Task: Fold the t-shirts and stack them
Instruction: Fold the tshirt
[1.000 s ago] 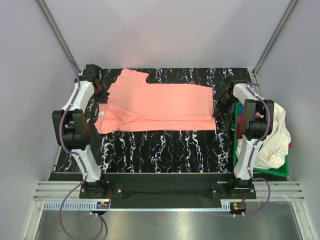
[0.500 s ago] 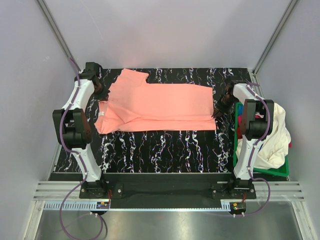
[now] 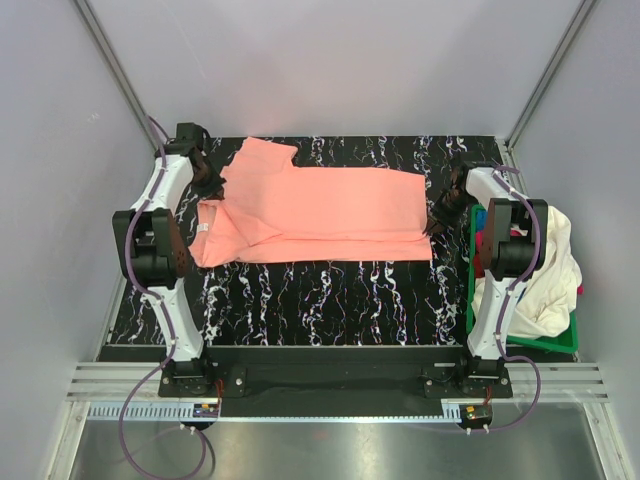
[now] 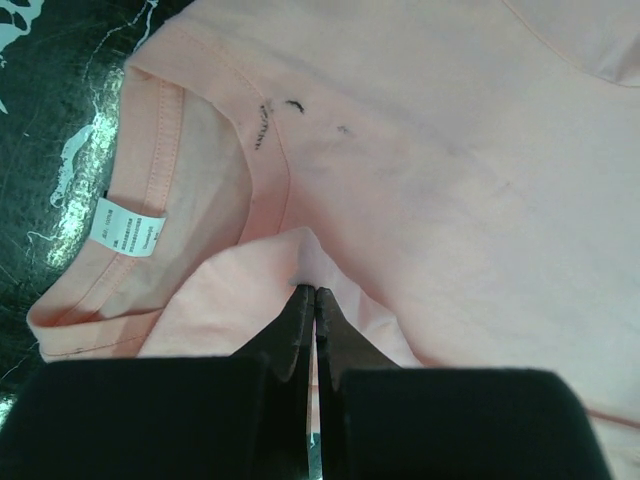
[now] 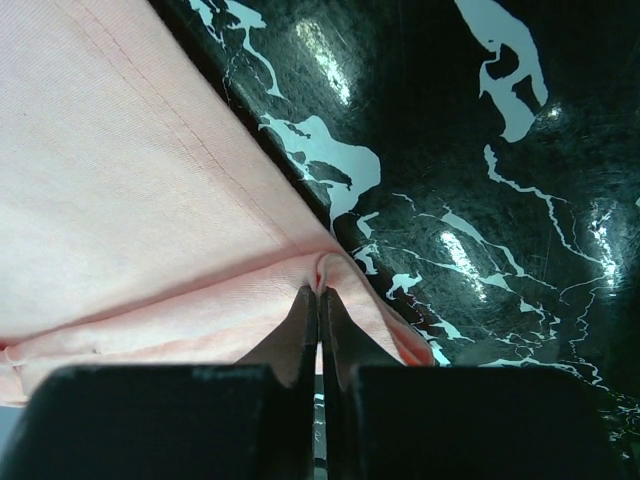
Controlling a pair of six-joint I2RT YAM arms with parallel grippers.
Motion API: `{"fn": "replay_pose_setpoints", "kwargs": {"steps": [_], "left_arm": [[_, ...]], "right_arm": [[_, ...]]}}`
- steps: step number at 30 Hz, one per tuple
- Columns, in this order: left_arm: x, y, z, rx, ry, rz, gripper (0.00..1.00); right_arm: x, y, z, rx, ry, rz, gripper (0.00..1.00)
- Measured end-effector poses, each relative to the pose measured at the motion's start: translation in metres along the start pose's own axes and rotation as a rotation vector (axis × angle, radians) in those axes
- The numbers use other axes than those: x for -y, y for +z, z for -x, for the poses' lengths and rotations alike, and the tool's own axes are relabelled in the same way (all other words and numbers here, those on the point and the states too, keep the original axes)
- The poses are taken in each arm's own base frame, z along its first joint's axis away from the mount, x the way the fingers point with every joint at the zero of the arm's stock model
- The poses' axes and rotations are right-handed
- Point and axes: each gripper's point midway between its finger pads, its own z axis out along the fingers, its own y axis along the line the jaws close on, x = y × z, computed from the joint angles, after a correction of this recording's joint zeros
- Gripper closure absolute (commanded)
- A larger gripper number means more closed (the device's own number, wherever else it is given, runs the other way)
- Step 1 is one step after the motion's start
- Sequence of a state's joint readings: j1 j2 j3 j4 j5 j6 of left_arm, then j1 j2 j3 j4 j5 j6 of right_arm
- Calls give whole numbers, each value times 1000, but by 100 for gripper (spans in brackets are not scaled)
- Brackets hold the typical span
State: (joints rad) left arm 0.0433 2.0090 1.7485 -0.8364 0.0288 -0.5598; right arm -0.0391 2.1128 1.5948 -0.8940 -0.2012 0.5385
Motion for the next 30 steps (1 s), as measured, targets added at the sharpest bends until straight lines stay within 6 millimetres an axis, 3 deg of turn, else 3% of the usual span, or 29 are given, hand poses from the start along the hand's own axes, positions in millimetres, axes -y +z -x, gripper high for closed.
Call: {"fn": "replay_pose_setpoints", "kwargs": {"steps": [19, 30], "left_arm": [[9, 9, 2, -21, 25, -29, 100], [26, 15, 0, -38, 44, -66, 100]], "right_arm": [[-1, 0, 1, 6, 15, 3, 99], [0, 1, 1, 4, 19, 2, 100]]}}
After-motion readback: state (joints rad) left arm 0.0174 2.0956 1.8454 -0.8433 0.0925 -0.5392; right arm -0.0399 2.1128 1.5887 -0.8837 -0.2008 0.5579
